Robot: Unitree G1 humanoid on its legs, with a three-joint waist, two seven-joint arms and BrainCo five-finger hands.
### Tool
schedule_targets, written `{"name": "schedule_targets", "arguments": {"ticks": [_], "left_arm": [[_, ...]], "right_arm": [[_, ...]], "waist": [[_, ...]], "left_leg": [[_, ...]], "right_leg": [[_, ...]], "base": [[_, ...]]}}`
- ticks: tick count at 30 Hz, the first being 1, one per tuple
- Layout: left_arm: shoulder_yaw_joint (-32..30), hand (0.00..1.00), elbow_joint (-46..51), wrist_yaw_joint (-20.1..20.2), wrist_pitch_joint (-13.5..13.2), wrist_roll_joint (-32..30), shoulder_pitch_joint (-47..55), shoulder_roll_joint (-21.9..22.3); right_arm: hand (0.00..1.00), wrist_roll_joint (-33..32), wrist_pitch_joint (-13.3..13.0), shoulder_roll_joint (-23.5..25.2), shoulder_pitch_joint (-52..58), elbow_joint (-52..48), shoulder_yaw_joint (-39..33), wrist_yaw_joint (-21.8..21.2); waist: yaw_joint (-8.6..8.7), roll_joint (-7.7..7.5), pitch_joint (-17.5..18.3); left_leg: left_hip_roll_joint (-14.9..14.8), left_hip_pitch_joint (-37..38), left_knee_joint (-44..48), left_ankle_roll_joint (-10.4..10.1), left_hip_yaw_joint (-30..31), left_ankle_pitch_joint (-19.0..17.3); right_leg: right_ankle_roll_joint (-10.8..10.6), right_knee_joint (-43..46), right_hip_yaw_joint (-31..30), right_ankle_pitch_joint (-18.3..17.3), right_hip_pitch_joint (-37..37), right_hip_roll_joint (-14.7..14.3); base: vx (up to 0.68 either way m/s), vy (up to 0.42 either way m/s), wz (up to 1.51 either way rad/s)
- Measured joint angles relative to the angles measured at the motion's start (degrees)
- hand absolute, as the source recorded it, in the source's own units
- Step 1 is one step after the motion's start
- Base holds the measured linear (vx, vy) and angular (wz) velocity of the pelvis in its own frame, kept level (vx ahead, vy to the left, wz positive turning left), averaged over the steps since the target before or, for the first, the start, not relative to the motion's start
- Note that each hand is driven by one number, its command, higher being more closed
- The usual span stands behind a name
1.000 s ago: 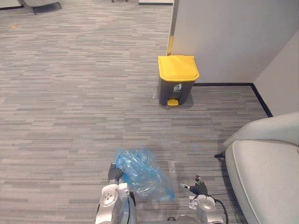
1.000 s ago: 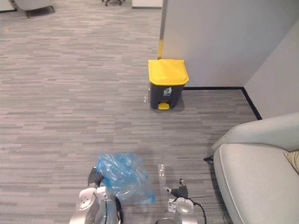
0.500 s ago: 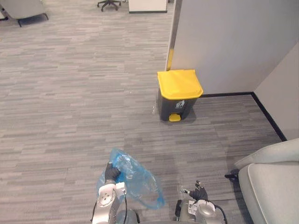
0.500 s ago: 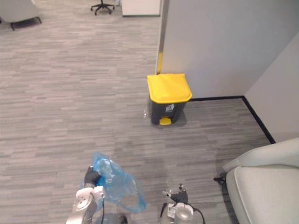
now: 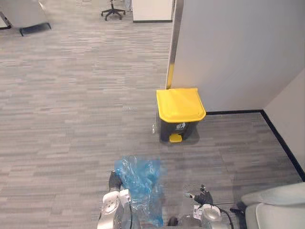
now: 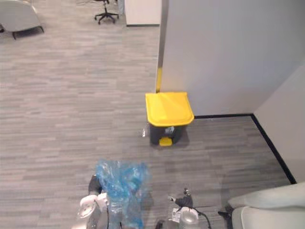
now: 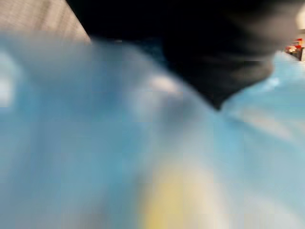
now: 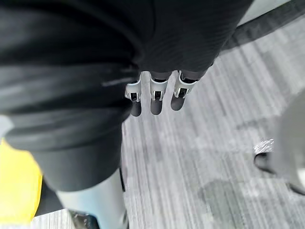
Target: Gather rubbish on tea table into small bin, then transfer packed bag to large trash can.
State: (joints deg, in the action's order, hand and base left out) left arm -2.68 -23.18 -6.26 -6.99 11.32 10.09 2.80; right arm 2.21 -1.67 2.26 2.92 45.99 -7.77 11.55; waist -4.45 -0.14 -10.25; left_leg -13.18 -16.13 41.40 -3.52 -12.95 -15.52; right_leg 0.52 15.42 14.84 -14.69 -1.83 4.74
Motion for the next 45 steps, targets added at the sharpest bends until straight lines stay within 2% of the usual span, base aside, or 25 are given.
{"name": "schedule_targets", "arguments": {"ticks": [1,2,3,4,6,8,10,12,13,16,18,19,20,21,23,26,27,29,31,32,33,34,35,39,45], "left_arm": [[-0.2,1.0,-0.1,0.1,0.0,0.0,-0.1,0.0],[-0.1,1.0,-0.2,0.1,0.1,0.0,-0.1,0.0],[-0.4,1.0,-1.0,0.1,0.0,0.0,-0.5,-0.3],[-0.4,1.0,-1.8,-0.1,0.1,0.0,-0.6,-1.0],[-0.2,1.0,-2.1,-0.1,0.1,0.0,-1.2,-1.1],[0.5,1.0,-2.2,-0.3,0.3,0.0,-1.0,-1.1],[2.2,1.0,-2.1,-0.3,0.2,-0.1,-0.2,-1.5],[2.3,1.0,-2.0,-0.6,0.2,-0.1,-0.4,-2.3],[2.2,1.0,-2.0,-0.9,0.2,-0.1,-0.4,-2.3],[2.0,1.0,-2.1,-1.2,0.0,0.0,-0.5,-2.2],[1.3,1.0,-2.8,-1.2,0.0,0.0,-0.9,-2.0],[1.3,1.0,-3.5,-1.2,-0.1,0.0,-1.5,-2.4],[0.4,1.0,-6.5,-1.3,0.0,0.0,-3.5,-1.4],[-0.4,1.0,-6.9,-1.3,0.0,0.0,-3.8,-0.3],[0.2,1.0,-6.9,-1.1,0.0,-0.1,-4.2,-0.3],[1.9,1.0,-6.8,-0.3,0.1,-0.1,-3.7,0.0],[2.0,1.0,-6.7,0.3,0.1,-0.1,-3.1,0.0],[2.0,1.0,-5.6,0.3,0.1,-0.1,-2.3,-0.2],[1.8,1.0,-4.0,0.4,0.0,-0.1,-2.3,-0.2],[1.7,1.0,-4.0,0.4,0.0,-0.1,-2.3,-0.1],[1.6,1.0,-4.1,0.4,0.0,-0.1,-2.3,0.0],[1.6,1.0,-4.5,0.4,0.1,-0.1,-2.7,0.0],[1.5,1.0,-4.6,0.3,0.1,-0.1,-2.9,-0.4],[1.9,1.0,-6.2,0.2,0.1,-0.7,-2.7,-0.6],[1.3,1.0,-7.8,-0.1,0.0,-1.1,-2.7,-2.0]], "right_arm": [[0.0,0.0,0.0,-0.1,0.0,0.0,-0.9,0.1],[0.0,0.0,0.0,-0.1,0.0,0.0,-1.2,0.2],[0.0,0.0,0.3,0.0,0.0,0.6,-1.7,0.3],[0.0,0.0,0.2,0.8,0.6,0.2,-1.7,0.3],[0.0,0.1,0.3,1.2,0.9,0.1,-2.3,0.3],[0.0,0.1,0.2,1.2,0.5,0.0,-2.4,0.3],[0.0,0.2,0.2,1.2,1.3,-0.1,-2.3,0.1],[0.0,0.3,0.3,1.1,2.3,-0.1,-1.4,-0.4],[0.0,0.3,0.4,1.1,2.7,-0.1,-1.4,-0.4],[0.0,0.4,0.1,1.2,1.5,-0.1,-1.5,-0.4],[0.0,0.4,0.1,1.2,1.0,0.1,-1.5,-0.4],[0.0,0.4,0.1,1.2,1.3,0.2,-1.5,-0.4],[0.0,0.4,0.1,-0.1,0.5,1.2,-2.6,-0.3],[0.0,0.4,0.1,-0.3,-0.4,2.1,-3.9,-0.2],[0.0,0.2,0.1,-0.1,-0.1,2.3,-4.3,-0.2],[0.0,0.1,0.0,-0.1,0.7,2.4,-3.8,-0.2],[0.0,0.0,0.0,-0.2,1.0,2.4,-2.7,-0.2],[0.0,-0.1,0.0,0.0,0.5,2.3,-1.9,-0.3],[0.0,-0.1,0.1,0.0,0.6,2.3,-1.5,-0.2],[0.0,-0.1,0.1,-0.1,0.6,2.3,-1.6,-0.2],[0.0,-0.1,0.0,-0.2,0.5,2.1,-1.9,-0.2],[0.0,-0.2,0.1,-0.2,0.4,2.2,-2.7,-0.2],[0.0,-0.2,0.1,0.8,0.6,2.1,-2.9,-0.2],[0.0,-0.2,0.1,1.2,2.4,2.1,-3.4,-0.2],[0.0,-0.1,0.2,1.2,2.7,2.3,-3.4,-0.3]], "waist": [[-0.2,0.06,0.0],[-0.21,0.27,0.1],[-0.83,-0.9,0.5],[-0.65,-2.75,1.7],[-0.98,-3.62,2.1],[-1.07,-3.4,1.7],[-1.1,-2.37,1.2],[-0.59,-2.39,1.0],[-0.25,-2.38,1.1],[1.13,-2.24,0.8],[1.24,-2.27,0.5],[1.46,-3.12,0.7],[1.61,-1.09,0.1],[1.71,-0.25,0.3],[2.25,-0.1,0.2],[2.44,-0.02,0.1],[2.12,0.33,0.2],[1.26,0.27,0.3],[1.06,0.4,0.4],[0.91,0.56,0.5],[1.06,1.93,1.3],[1.09,1.79,1.8],[1.38,0.11,2.0],[1.34,-1.27,2.9],[1.13,-0.38,3.4]], "left_leg": [[1.6,0.2,-11.5,0.8,-0.7,2.4],[2.0,0.3,-15.3,0.7,-0.7,4.2],[4.1,2.0,-18.4,0.4,-1.0,8.9],[6.2,2.5,-20.0,1.4,-2.0,9.1],[7.6,3.1,-20.1,2.9,-3.1,8.1],[8.9,6.5,-21.0,3.8,-4.2,6.5],[10.0,12.6,-23.4,3.7,-4.7,3.3],[11.1,16.5,-24.1,4.1,-4.5,1.5],[11.2,17.8,-24.8,4.0,-4.2,1.4],[9.8,21.4,-27.4,2.0,-3.6,0.2],[9.1,22.7,-27.3,1.8,-3.4,0.0],[9.6,23.1,-27.4,1.4,-2.4,-0.1],[8.1,24.0,-28.4,0.1,1.2,-0.7],[7.3,24.3,-29.3,-0.3,3.7,-0.2],[6.2,24.3,-28.0,-0.9,5.3,0.4],[3.8,19.7,-12.8,-2.5,6.1,1.4],[1.8,15.2,-1.5,-4.1,5.9,4.6],[-0.1,11.4,5.1,-2.8,5.0,2.2],[0.1,8.8,-1.6,-1.0,2.6,-1.0],[0.4,8.9,-4.8,-0.9,2.6,-0.8],[1.4,9.3,-15.9,-0.8,3.5,2.6],[2.0,10.6,-18.5,-1.8,4.4,2.1],[3.6,12.2,-21.6,-1.2,3.0,2.9],[6.4,14.7,-24.3,-0.4,0.1,3.4],[7.7,16.6,-28.7,0.5,-2.3,4.4]], "right_leg": [[-1.7,-1.2,-1.2,-0.2,-1.4,0.8],[-2.3,-1.4,-1.5,-0.3,-1.8,0.8],[-4.0,-1.7,-3.6,-0.8,-2.3,1.9],[-4.2,-3.2,-4.8,0.8,-2.2,3.5],[-5.8,-2.9,-6.1,2.3,-2.4,5.2],[-6.8,2.7,-7.6,3.1,-2.0,6.9],[-9.6,24.1,-10.8,6.2,5.5,8.8],[-8.7,42.4,-13.5,6.3,14.9,9.6],[-8.2,44.2,-12.9,5.6,16.9,9.5],[-4.9,35.6,-6.7,1.2,22.9,7.3],[-3.9,23.0,-5.0,2.3,22.5,4.8],[-3.2,13.5,-5.5,6.4,20.9,3.7],[0.0,10.6,-4.6,8.8,18.4,1.4],[0.9,11.0,-3.4,7.0,18.2,0.6],[1.4,11.1,-1.1,5.1,16.3,0.5],[1.2,7.3,1.1,4.2,10.3,-0.3],[1.3,4.9,1.1,4.2,7.2,-1.3],[2.1,2.6,0.6,3.9,5.0,-1.7],[1.2,0.8,-1.6,4.9,3.6,-1.6],[0.9,0.7,-2.1,5.1,3.6,-1.6],[-0.3,0.4,-3.5,5.5,4.0,-2.5],[-1.1,0.1,-5.0,5.8,4.3,-2.8],[-2.5,-1.8,-6.3,6.8,4.1,-1.6],[-4.6,-5.2,-9.0,8.2,2.5,0.8],[-5.0,-7.9,-10.9,9.8,2.8,1.3]], "base": [[0.35,0.2,-0.44],[0.32,0.213,-0.5],[0.42,0.221,-0.23],[0.5,0.272,-0.16],[0.41,0.23,0.0],[0.3,0.189,-0.19],[0.25,0.154,-0.12],[0.25,0.059,0.18],[0.33,-0.027,0.27],[0.3,-0.123,0.08],[0.28,-0.186,0.05],[0.32,-0.186,0.21],[0.43,-0.253,0.22],[0.41,-0.239,0.21],[0.28,-0.192,0.51],[0.19,-0.118,0.4],[0.2,-0.016,-0.11],[0.18,0.046,-0.26],[0.16,0.082,-0.42],[0.15,0.151,-0.65],[0.17,0.202,-0.58],[0.22,0.226,-0.55],[0.18,0.172,-0.33],[0.11,0.166,-0.28],[0.02,0.052,-0.2]]}}
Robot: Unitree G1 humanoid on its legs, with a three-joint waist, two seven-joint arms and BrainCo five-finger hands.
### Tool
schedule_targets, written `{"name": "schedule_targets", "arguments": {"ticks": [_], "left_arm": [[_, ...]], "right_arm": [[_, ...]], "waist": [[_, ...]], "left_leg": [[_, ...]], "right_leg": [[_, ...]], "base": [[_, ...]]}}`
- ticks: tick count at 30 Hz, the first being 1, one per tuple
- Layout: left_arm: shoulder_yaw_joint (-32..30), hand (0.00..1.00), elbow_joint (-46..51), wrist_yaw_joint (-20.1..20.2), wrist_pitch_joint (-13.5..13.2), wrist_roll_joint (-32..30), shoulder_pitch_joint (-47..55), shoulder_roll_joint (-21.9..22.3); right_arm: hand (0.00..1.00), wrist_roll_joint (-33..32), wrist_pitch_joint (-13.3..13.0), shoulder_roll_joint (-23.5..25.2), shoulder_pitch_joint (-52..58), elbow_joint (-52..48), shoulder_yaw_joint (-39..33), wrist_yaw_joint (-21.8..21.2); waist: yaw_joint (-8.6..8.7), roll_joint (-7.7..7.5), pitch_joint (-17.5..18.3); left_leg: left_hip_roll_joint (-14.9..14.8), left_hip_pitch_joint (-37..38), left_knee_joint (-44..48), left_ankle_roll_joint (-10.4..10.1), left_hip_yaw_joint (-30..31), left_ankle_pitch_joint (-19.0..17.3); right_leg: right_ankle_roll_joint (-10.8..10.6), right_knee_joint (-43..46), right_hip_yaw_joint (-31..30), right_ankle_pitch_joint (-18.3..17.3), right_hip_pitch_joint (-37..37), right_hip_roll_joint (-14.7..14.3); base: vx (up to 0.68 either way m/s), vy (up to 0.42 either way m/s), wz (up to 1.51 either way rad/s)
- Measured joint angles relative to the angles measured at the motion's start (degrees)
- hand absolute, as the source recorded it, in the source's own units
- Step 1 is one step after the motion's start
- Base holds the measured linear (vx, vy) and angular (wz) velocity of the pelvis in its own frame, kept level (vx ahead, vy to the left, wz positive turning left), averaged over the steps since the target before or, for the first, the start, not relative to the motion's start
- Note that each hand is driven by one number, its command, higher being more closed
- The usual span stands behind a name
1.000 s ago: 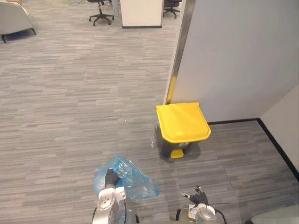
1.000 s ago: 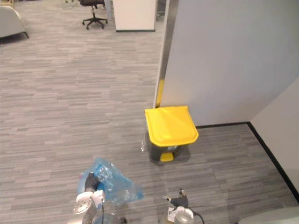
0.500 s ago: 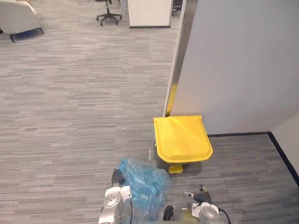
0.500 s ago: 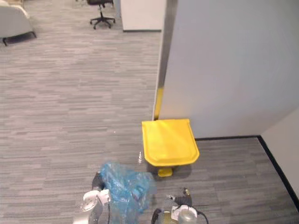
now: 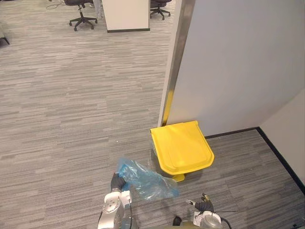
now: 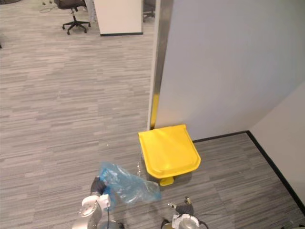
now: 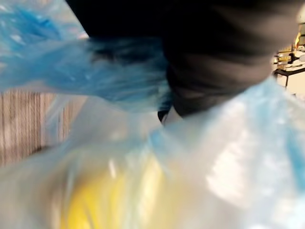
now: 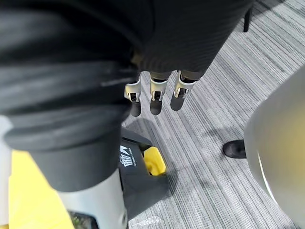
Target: Gather rubbish on tea table into small bin, then transfer packed bag to large trash can.
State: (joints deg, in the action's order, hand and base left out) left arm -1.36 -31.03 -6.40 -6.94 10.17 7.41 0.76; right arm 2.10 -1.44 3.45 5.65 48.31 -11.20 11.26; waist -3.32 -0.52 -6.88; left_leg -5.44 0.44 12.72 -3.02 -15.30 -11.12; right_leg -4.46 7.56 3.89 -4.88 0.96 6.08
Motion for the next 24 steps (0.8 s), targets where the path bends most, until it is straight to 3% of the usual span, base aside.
{"name": "schedule_targets", "arguments": {"ticks": [5,8,10,11,12,15,18,19,20,21,22,24], "left_arm": [[0.0,1.0,-1.1,0.0,0.0,0.0,0.2,0.0],[0.1,1.0,-1.1,-0.1,0.1,0.1,0.5,0.2],[0.2,1.0,-1.2,0.0,0.2,0.1,1.4,0.3],[0.2,1.0,-1.2,0.0,0.2,0.1,1.5,0.5],[0.2,1.0,-1.3,0.0,0.2,0.1,1.7,0.4],[0.1,1.0,-2.3,-0.1,0.1,0.1,1.2,0.0],[0.0,1.0,-4.1,-0.7,0.0,0.0,-0.9,-0.4],[0.0,1.0,-4.1,-0.9,0.0,0.0,-0.9,-0.5],[0.0,1.0,-5.6,-1.1,0.0,0.0,-2.1,0.2],[0.0,1.0,-5.9,-1.2,0.1,-0.1,-2.4,0.6],[0.9,1.0,-5.9,-1.1,0.0,-0.2,-2.7,1.2],[0.7,1.0,-5.9,-1.1,0.0,-0.6,-3.1,1.2]], "right_arm": [[0.0,0.0,0.0,-0.1,-0.4,0.1,0.3,0.0],[0.0,0.1,0.1,-0.2,-0.9,0.1,0.4,0.0],[0.0,0.1,-0.1,-0.2,-1.1,-0.4,0.4,-0.1],[0.0,0.1,-0.1,-0.1,-1.2,-0.4,0.4,-0.1],[0.0,0.2,-0.2,0.0,-1.3,-0.3,0.9,-0.2],[0.0,0.2,-0.3,0.0,-1.6,-0.2,0.3,-0.3],[0.0,0.2,0.0,0.0,-3.5,0.2,-0.6,-0.1],[0.0,0.2,0.0,0.0,-3.5,0.2,-0.5,-0.1],[0.0,0.3,0.2,-1.2,-3.7,0.3,-0.5,0.0],[0.0,0.3,0.3,-1.3,-4.0,0.3,-0.5,0.1],[0.0,0.5,0.3,-2.0,-4.4,0.1,-1.0,0.1],[0.0,0.4,0.3,-1.9,-4.2,-0.2,-2.1,0.0]], "waist": [[-0.2,0.22,0.2],[-0.14,-0.39,-0.7],[0.08,-1.59,-2.3],[0.15,-1.68,-2.7],[-0.11,-2.88,-2.7],[0.2,-3.51,-2.9],[0.13,-3.48,-5.6],[0.12,-3.94,-5.9],[0.32,-3.58,-6.7],[0.22,-2.67,-7.0],[0.42,-1.4,-7.2],[0.34,-1.29,-7.2]], "left_leg": [[0.2,0.9,-0.8,0.0,-1.1,0.1],[0.6,1.2,-0.2,0.8,-1.1,-1.1],[1.4,3.0,1.5,1.6,0.4,-4.0],[1.7,3.5,1.8,1.8,0.7,-4.3],[2.0,4.7,2.1,2.0,1.2,-4.6],[1.6,4.7,2.6,2.4,3.9,-5.1],[0.3,4.5,6.1,1.0,5.6,-7.6],[0.5,4.6,7.0,0.4,5.6,-8.5],[0.0,5.3,11.4,-1.0,7.4,-12.1],[-0.7,5.5,11.7,-1.2,7.8,-12.6],[-2.0,5.8,11.9,0.3,9.5,-14.2],[-2.8,6.2,11.5,-0.1,11.4,-15.0]], "right_leg": [[0.1,1.8,-1.1,-0.1,1.2,-0.2],[-0.3,11.5,-1.4,-1.9,5.5,0.9],[-0.1,26.2,-0.5,-2.4,9.8,3.0],[0.3,29.0,0.0,-2.5,11.3,3.5],[0.8,32.8,1.6,-3.7,13.0,4.8],[0.8,26.5,5.8,-4.3,16.0,4.7],[0.2,10.5,7.9,1.6,16.4,2.7],[0.2,8.6,7.8,1.5,16.1,2.9],[0.2,10.7,8.2,1.4,15.9,2.9],[0.0,11.9,8.4,0.1,15.9,2.3],[0.4,15.2,8.4,-1.1,16.7,1.0],[1.3,18.3,8.5,-1.6,17.6,0.0]], "base": [[-0.02,0.009,-0.14],[-0.09,0.019,-0.11],[-0.15,0.018,0.12],[-0.07,0.017,0.24],[-0.01,-0.001,0.35],[0.07,-0.048,0.37],[0.2,-0.149,0.26],[0.29,-0.292,0.21],[0.16,-0.18,0.08],[0.3,-0.266,0.18],[0.21,-0.166,0.14],[0.24,-0.187,0.18]]}}
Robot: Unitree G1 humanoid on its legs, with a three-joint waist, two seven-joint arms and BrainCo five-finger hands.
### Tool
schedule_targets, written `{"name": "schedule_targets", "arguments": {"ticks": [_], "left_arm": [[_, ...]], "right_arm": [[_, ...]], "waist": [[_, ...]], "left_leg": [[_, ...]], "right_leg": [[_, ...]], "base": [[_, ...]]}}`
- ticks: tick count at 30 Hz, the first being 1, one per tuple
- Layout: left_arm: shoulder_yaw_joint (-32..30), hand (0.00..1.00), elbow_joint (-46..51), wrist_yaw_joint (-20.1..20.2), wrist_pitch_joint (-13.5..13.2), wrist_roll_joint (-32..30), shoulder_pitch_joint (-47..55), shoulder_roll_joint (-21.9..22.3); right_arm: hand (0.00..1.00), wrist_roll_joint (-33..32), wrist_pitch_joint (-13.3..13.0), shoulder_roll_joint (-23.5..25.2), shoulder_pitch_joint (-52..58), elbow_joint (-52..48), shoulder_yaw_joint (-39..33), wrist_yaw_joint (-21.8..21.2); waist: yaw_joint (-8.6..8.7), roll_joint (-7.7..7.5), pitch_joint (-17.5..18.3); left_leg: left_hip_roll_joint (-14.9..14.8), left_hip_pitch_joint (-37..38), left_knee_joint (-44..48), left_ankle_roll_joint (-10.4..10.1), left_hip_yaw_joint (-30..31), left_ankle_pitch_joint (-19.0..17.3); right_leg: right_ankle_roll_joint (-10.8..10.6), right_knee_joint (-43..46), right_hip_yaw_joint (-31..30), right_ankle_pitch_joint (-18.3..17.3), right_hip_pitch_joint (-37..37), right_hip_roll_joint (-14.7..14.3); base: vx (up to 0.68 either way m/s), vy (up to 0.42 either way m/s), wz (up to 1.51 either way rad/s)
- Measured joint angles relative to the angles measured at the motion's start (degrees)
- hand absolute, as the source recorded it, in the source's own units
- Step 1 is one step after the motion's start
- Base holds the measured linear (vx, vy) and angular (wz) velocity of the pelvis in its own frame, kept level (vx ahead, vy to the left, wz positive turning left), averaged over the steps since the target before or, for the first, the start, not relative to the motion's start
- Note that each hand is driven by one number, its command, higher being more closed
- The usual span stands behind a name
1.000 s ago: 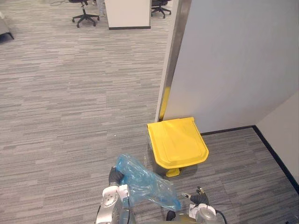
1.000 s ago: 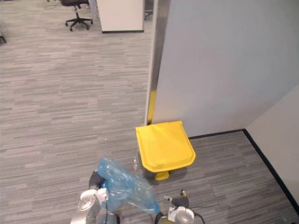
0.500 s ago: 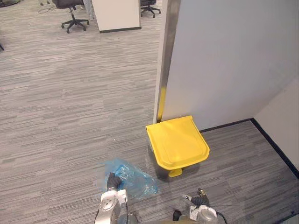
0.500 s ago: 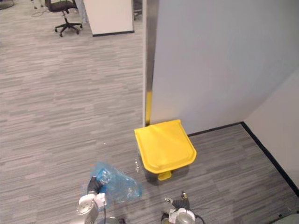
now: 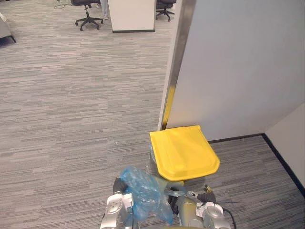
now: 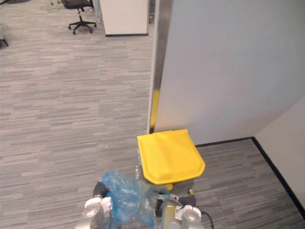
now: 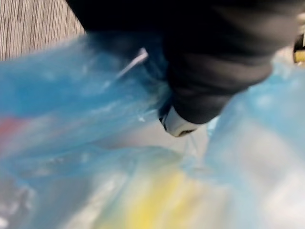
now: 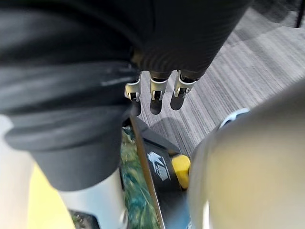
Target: Gather rubbish on tea table into small bin, then transfer packed bag to large trash can.
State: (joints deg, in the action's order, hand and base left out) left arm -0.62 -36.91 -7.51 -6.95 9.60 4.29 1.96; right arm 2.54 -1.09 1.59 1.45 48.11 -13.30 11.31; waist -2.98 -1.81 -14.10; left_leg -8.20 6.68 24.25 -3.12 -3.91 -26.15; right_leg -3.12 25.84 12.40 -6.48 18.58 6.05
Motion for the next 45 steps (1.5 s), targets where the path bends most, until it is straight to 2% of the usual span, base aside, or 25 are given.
{"name": "schedule_targets", "arguments": {"ticks": [1,2,3,4,5,7,9,14,16,19,23,24,25,26,28,32,33,34,38,45], "left_arm": [[0.0,1.0,0.0,0.0,0.0,0.0,-0.1,-0.2],[-0.1,1.0,0.1,0.0,0.0,-0.2,-0.5,-0.8],[-0.1,1.0,0.1,0.0,0.0,-0.3,-0.6,-1.0],[-0.1,1.0,0.3,0.2,0.0,-0.5,-1.4,-1.3],[-0.1,1.0,0.3,0.2,0.0,-0.5,-1.5,-1.3],[-0.7,1.0,0.3,0.4,0.0,-0.6,-1.7,-1.3],[-0.7,1.0,0.5,0.5,0.0,-0.6,-1.8,-1.2],[-0.6,1.0,1.0,1.3,0.0,-0.6,-1.1,-1.8],[-0.1,1.0,2.2,1.6,0.0,-0.6,-1.0,-2.4],[0.5,1.0,4.6,2.0,0.0,-0.6,-0.7,-3.2],[0.6,1.0,8.6,2.4,-0.2,-0.5,-1.3,-4.6],[0.5,1.0,10.4,2.4,-0.2,-0.1,-1.8,-5.7],[0.5,1.0,10.7,2.4,-0.3,0.1,-1.8,-6.0],[0.5,1.0,12.5,2.1,-1.2,1.9,-2.5,-7.7],[0.3,1.0,13.5,1.6,-1.7,3.8,-2.9,-9.0],[0.0,1.0,17.2,1.5,-2.8,7.9,-4.2,-10.4],[0.1,1.0,19.9,1.6,-4.1,9.8,-4.7,-10.6],[0.7,1.0,22.5,2.5,-4.9,11.2,-4.8,-11.3],[2.4,1.0,25.2,3.4,-5.6,13.2,-4.7,-12.7],[6.9,1.0,29.9,5.6,-6.0,14.2,-4.7,-13.5]], "right_arm": [[0.0,0.0,0.0,0.1,0.0,0.0,-0.1,0.0],[0.0,0.0,0.0,0.1,0.3,-0.1,-0.2,-0.1],[0.0,0.0,0.0,0.1,0.4,-0.2,-0.2,-0.1],[0.0,0.0,-0.1,-0.1,0.9,-0.4,-0.2,-0.2],[0.0,0.0,0.0,-0.1,0.9,-0.4,-0.2,-0.3],[0.0,0.0,0.1,-0.1,1.0,-0.4,-0.3,-0.6],[0.0,0.3,0.1,-0.2,1.1,-0.4,0.0,-0.7],[0.0,1.4,0.1,-0.2,0.9,-0.4,3.2,-0.9],[0.0,1.6,0.1,0.2,-0.3,-0.4,7.1,-1.4],[0.0,2.0,0.1,-0.2,-3.6,-2.2,11.3,-1.6],[0.0,2.0,-0.4,-3.8,-10.7,-5.0,11.9,-1.4],[0.0,2.0,-0.5,-6.2,-13.9,-5.5,11.8,-1.1],[0.0,2.0,-0.5,-6.7,-14.4,-5.7,11.8,-1.1],[0.0,2.0,-0.7,-9.6,-18.0,-7.2,11.3,-0.6],[0.0,1.8,-0.6,-11.8,-21.3,-7.2,11.2,-0.2],[0.0,0.6,-0.6,-16.1,-27.9,-7.1,11.3,0.1],[0.0,-1.8,-0.6,-18.8,-31.9,-6.6,11.3,0.2],[0.0,-5.3,-0.7,-20.8,-35.4,-5.9,11.4,0.2],[0.0,-10.4,-1.1,-23.1,-41.9,-1.5,12.0,0.1],[0.0,-14.5,-1.1,-26.5,-47.1,3.7,13.1,-0.1]], "waist": [[-0.05,0.01,0.0],[-0.2,0.47,0.3],[-0.15,0.62,0.3],[-0.17,0.75,0.4],[-0.17,0.77,0.4],[-0.14,1.11,0.9],[-0.04,1.36,1.4],[0.03,1.28,3.5],[-0.18,0.64,4.3],[-0.3,0.34,4.6],[-0.47,-0.19,4.4],[-0.51,-0.43,4.3],[-0.51,-0.49,4.2],[-0.63,-0.81,3.9],[-0.84,-1.0,3.7],[-0.83,-1.21,1.0],[-0.73,-1.23,-0.6],[-0.65,-1.48,-1.9],[-0.76,-2.06,-2.5],[-0.56,-1.86,-4.3]], "left_leg": [[-0.5,0.3,-0.1,-0.3,0.2,-0.3],[-1.9,0.9,-0.2,-0.2,2.4,-1.1],[-2.2,0.9,-0.3,-0.2,3.1,-1.1],[-3.0,1.1,-0.8,-0.5,5.5,-0.8],[-3.0,1.1,-0.8,-0.5,5.6,-0.7],[-4.0,1.3,-2.2,-2.5,6.0,1.7],[-4.1,1.3,-4.1,-3.4,5.9,3.1],[-3.9,0.9,-8.9,-4.0,4.8,6.0],[-3.0,0.5,-11.1,-4.2,4.8,7.7],[-1.8,-0.2,-12.0,-4.3,5.4,9.2],[-1.1,-3.9,-10.9,-4.1,6.9,9.5],[-0.9,-5.7,-10.1,-4.1,8.1,9.5],[-0.9,-6.1,-9.9,-4.1,8.2,9.5],[-0.7,-8.6,-9.0,-4.1,9.3,9.5],[-0.7,-9.8,-9.0,-4.0,9.3,9.6],[-0.6,-11.2,-9.1,-3.9,9.3,9.5],[-0.4,-12.1,-9.2,-3.1,9.3,8.9],[-0.3,-12.5,-9.1,-2.8,9.2,8.3],[0.3,-12.6,-8.3,-3.1,8.0,8.4],[0.5,-12.8,-6.1,-4.0,8.0,7.6]], "right_leg": [[0.3,1.0,0.0,-0.3,0.1,-0.4],[1.2,4.1,1.7,-3.3,0.5,-1.0],[1.3,4.6,2.3,-3.9,0.5,-1.1],[1.3,6.0,4.0,-6.0,0.3,-1.3],[1.3,6.1,4.1,-6.2,0.2,-1.4],[1.3,5.9,5.8,-6.6,-0.6,-1.4],[1.0,5.5,6.1,-7.0,-0.6,-1.2],[1.6,3.4,6.2,-6.7,0.5,-1.1],[2.1,2.9,5.7,-6.4,1.6,-0.8],[3.0,2.5,2.2,-5.8,3.0,-0.6],[4.7,1.3,-0.4,-4.5,4.7,-0.4],[4.4,0.6,-0.3,-3.6,5.6,-0.2],[4.2,0.4,-0.3,-3.4,5.7,-0.2],[3.6,-0.9,-0.1,-2.2,6.6,0.0],[3.0,-1.9,-0.1,-1.0,7.2,0.0],[0.8,-4.5,-0.1,1.3,7.3,0.0],[-0.9,-6.5,-0.4,2.4,7.4,-0.3],[-1.7,-7.7,-1.9,4.0,7.4,-0.9],[-1.0,-9.2,-3.5,6.3,7.3,-1.1],[-0.4,-9.9,-3.7,6.9,6.2,-1.0]], "base": [[0.24,-0.183,0.23],[0.24,-0.187,0.25],[0.28,-0.208,0.43],[0.18,-0.131,0.31],[0.16,-0.117,0.32],[0.18,-0.121,0.27],[0.15,-0.057,0.25],[0.1,0.027,0.06],[0.08,0.033,-0.01],[0.06,0.063,-0.02],[-0.04,0.054,0.2],[-0.07,0.027,0.24],[-0.12,0.023,0.35],[-0.1,0.016,0.24],[-0.12,0.0,0.15],[-0.14,-0.007,0.03],[-0.21,0.006,0.0],[-0.21,0.023,-0.09],[-0.04,0.043,-0.15],[0.03,0.034,-0.03]]}}
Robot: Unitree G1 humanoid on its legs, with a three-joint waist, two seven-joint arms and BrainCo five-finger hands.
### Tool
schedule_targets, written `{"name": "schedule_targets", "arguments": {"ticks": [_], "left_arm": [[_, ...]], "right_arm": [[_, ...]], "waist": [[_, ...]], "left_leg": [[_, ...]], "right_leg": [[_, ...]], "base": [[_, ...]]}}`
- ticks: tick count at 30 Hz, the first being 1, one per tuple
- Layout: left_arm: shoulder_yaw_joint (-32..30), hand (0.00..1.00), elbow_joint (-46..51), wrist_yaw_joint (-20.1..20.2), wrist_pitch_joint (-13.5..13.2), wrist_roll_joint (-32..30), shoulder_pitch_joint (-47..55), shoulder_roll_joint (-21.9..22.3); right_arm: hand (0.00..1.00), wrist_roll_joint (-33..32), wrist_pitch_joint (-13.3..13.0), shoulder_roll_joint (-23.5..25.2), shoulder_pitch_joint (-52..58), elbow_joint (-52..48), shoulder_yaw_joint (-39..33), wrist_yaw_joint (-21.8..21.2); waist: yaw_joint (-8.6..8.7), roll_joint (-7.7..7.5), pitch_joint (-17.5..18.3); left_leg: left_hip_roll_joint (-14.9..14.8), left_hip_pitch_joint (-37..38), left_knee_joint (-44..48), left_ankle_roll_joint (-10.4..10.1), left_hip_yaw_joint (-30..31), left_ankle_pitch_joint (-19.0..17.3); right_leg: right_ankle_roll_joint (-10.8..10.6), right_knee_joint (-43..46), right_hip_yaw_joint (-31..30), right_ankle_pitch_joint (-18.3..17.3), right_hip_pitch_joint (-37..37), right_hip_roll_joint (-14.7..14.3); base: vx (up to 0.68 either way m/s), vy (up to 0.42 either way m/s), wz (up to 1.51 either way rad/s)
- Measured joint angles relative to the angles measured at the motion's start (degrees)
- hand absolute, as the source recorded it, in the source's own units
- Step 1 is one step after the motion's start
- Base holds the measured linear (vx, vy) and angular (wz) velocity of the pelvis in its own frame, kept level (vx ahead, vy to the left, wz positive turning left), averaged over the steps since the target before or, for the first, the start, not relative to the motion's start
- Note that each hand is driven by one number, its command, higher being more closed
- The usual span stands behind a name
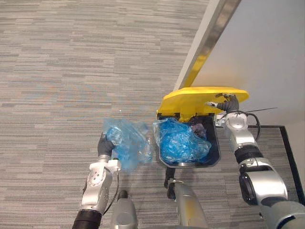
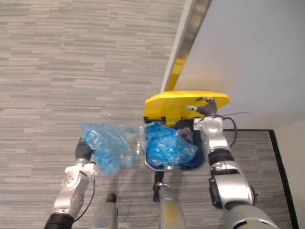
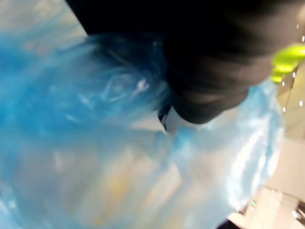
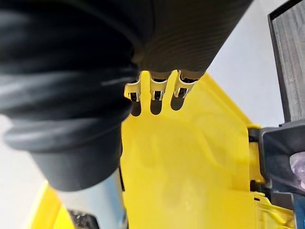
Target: Gather rubbish on tea table into small bin, then transfer packed bag to large trash can.
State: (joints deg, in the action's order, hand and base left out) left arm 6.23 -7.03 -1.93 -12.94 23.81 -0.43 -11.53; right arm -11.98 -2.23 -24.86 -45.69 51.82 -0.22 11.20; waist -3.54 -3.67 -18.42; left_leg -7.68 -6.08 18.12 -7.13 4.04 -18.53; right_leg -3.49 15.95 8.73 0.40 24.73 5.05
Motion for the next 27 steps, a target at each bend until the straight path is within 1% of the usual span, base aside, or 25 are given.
{"name": "schedule_targets", "arguments": {"ticks": [4,5,7,9,11,14,15,17,20,21,23,24,27], "left_arm": [[2.3,1.0,3.4,0.3,-0.3,0.0,-0.1,0.1],[3.0,1.0,4.4,1.0,-0.4,0.1,-0.5,0.2],[6.5,1.0,5.5,1.4,-0.5,0.9,-2.0,0.7],[9.2,1.0,5.5,1.8,-0.5,1.3,-3.3,0.8],[14.7,1.0,5.5,2.2,-0.4,1.7,-7.1,1.6],[19.2,1.0,4.6,2.2,-0.5,1.7,-13.1,3.6],[20.7,1.0,2.4,2.2,-0.6,1.6,-16.9,5.0],[21.9,1.0,-1.3,1.8,-0.6,1.5,-21.6,6.3],[22.3,1.0,-6.5,0.6,-0.5,1.1,-26.7,7.5],[22.3,1.0,-8.6,-0.5,-0.3,0.9,-28.8,7.6],[22.2,1.0,-11.4,-2.0,0.0,0.0,-31.4,7.6],[21.8,1.0,-13.9,-3.5,0.9,-1.3,-34.0,7.6],[21.8,1.0,-14.8,-4.8,1.3,-2.0,-36.2,7.6]], "right_arm": [[0.0,-0.5,0.0,-0.7,-3.1,3.2,0.1,0.0],[0.0,-0.7,0.0,-1.4,-3.9,3.4,0.3,0.0],[0.0,-1.7,0.0,-2.8,-5.8,3.8,0.6,0.0],[0.0,-1.8,0.0,-2.9,-7.0,3.8,0.7,0.0],[0.0,-1.8,0.0,-2.9,-8.4,3.7,1.2,0.0],[0.0,-2.2,0.4,-2.9,-9.5,3.7,2.1,0.1],[0.0,-2.2,0.7,-2.9,-10.3,3.7,2.7,0.1],[0.0,-2.2,1.7,-2.8,-12.2,3.7,3.9,0.1],[0.0,-2.2,2.3,-2.5,-15.6,3.7,5.5,0.1],[0.0,-2.2,2.5,-2.5,-17.3,3.7,5.6,0.1],[0.0,-2.2,2.6,-2.4,-19.0,3.7,5.8,0.2],[0.0,-2.2,2.7,-2.4,-19.8,2.9,6.0,0.7],[0.0,-2.2,2.6,-2.2,-20.9,2.3,6.1,1.2]], "waist": [[0.28,0.08,-0.2],[0.35,0.34,-0.9],[0.57,0.83,-1.8],[1.01,0.98,-1.9],[1.55,1.01,-2.2],[1.8,1.03,-2.2],[2.0,1.17,-2.3],[2.75,1.52,-3.0],[3.54,1.63,-4.3],[3.88,1.62,-4.6],[4.26,1.69,-5.2],[4.53,1.64,-6.4],[4.81,1.54,-6.8]], "left_leg": [[0.0,0.0,0.3,0.1,0.1,-0.2],[0.0,0.1,0.9,0.1,0.2,-0.4],[0.0,-0.4,1.8,0.1,0.4,-1.2],[0.0,-1.1,2.7,0.1,0.5,-1.6],[0.2,-1.3,3.1,0.2,0.4,-1.7],[0.3,-1.4,3.1,0.2,0.2,-1.6],[0.3,-1.3,3.1,0.2,0.0,-1.6],[0.5,-1.2,3.1,0.2,-0.4,-1.6],[0.7,-1.2,3.2,0.2,-1.8,-1.6],[0.8,-2.1,3.5,0.3,-2.1,-1.7],[0.8,-3.0,4.1,0.3,-2.2,-1.7],[0.8,-3.0,4.2,0.3,-2.2,-1.7],[0.7,-4.0,4.5,0.2,-2.3,-1.7]], "right_leg": [[0.3,-0.5,0.0,0.2,-0.5,0.0],[0.4,-0.7,0.2,0.2,-0.9,-0.1],[0.3,-1.0,0.1,0.5,-0.9,-0.1],[0.0,-1.4,0.2,0.9,-0.9,-0.2],[0.0,-1.5,0.1,1.1,-0.9,0.0],[0.2,-1.5,-0.1,1.2,-0.8,0.0],[0.3,-1.5,-0.3,1.3,-0.6,0.0],[0.6,-1.5,-0.8,1.5,-0.6,0.0],[0.6,-1.5,-2.0,2.0,0.2,-0.2],[0.0,-1.7,-2.5,2.5,1.2,-0.2],[0.1,-2.3,-2.7,3.1,1.6,-0.5],[0.1,-2.3,-2.8,3.2,1.6,-0.6],[0.3,-2.3,-2.9,3.3,2.6,-0.7]], "base": [[0.03,0.012,-0.01],[0.0,0.0,0.0],[0.0,0.0,0.0],[0.0,0.0,0.0],[0.0,0.0,0.0],[0.01,-0.002,-0.02],[0.02,-0.006,-0.07],[0.01,-0.001,-0.1],[-0.01,-0.005,-0.2],[-0.02,-0.021,-0.21],[-0.02,-0.034,-0.09],[-0.02,-0.052,-0.06],[-0.01,-0.045,-0.03]]}}
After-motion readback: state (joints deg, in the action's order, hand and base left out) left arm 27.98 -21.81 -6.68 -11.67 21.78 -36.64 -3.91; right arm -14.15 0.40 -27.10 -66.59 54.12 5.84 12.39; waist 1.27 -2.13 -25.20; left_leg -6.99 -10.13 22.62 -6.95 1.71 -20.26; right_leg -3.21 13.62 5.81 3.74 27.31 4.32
